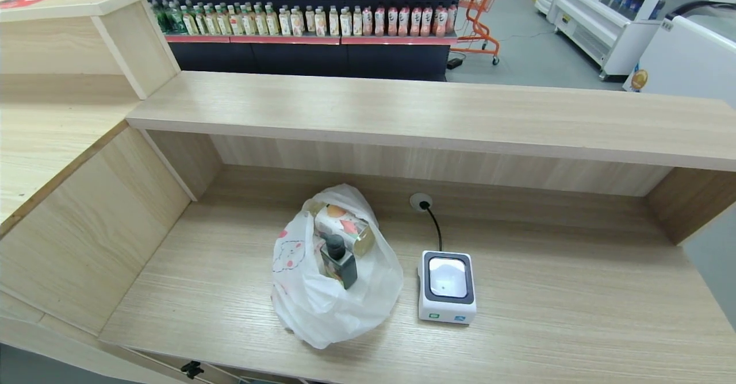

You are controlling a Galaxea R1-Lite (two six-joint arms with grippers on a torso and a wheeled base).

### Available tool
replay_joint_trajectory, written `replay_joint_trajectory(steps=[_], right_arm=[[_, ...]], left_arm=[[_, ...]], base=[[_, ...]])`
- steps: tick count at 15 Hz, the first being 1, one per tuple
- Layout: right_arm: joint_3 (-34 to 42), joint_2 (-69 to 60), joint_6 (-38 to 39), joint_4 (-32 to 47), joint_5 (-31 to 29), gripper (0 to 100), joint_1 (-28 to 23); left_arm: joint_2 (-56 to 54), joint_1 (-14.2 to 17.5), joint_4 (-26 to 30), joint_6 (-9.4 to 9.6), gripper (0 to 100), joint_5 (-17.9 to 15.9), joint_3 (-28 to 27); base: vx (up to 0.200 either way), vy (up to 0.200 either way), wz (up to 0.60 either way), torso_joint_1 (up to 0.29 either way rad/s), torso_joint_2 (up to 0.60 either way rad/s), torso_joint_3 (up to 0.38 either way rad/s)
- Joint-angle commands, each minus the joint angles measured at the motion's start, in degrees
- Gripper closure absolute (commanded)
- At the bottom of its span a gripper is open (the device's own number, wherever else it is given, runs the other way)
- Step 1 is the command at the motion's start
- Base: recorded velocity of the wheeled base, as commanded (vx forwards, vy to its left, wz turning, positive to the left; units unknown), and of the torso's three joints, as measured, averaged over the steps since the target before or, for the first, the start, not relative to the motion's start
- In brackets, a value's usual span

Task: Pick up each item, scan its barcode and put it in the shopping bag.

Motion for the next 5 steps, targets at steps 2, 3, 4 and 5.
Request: replay_joint_trajectory(steps=[2,3,4,5], right_arm=[[0.00,0.18,-0.01,-0.04,0.03,100,0.04],[0.00,0.18,-0.01,-0.04,0.03,100,0.04],[0.00,0.18,-0.01,-0.04,0.03,100,0.04],[0.00,0.18,-0.01,-0.04,0.03,100,0.04]], left_arm=[[-0.02,-0.01,0.01,0.00,0,0.03,0.00],[-0.02,-0.01,0.01,0.00,0,0.03,0.00],[-0.02,-0.01,0.01,0.00,0,0.03,0.00],[-0.02,-0.01,0.01,0.00,0,0.03,0.00]], base=[[0.000,0.000,0.00,0.000,0.00,0.000],[0.000,0.000,0.00,0.000,0.00,0.000],[0.000,0.000,0.00,0.000,0.00,0.000],[0.000,0.000,0.00,0.000,0.00,0.000]])
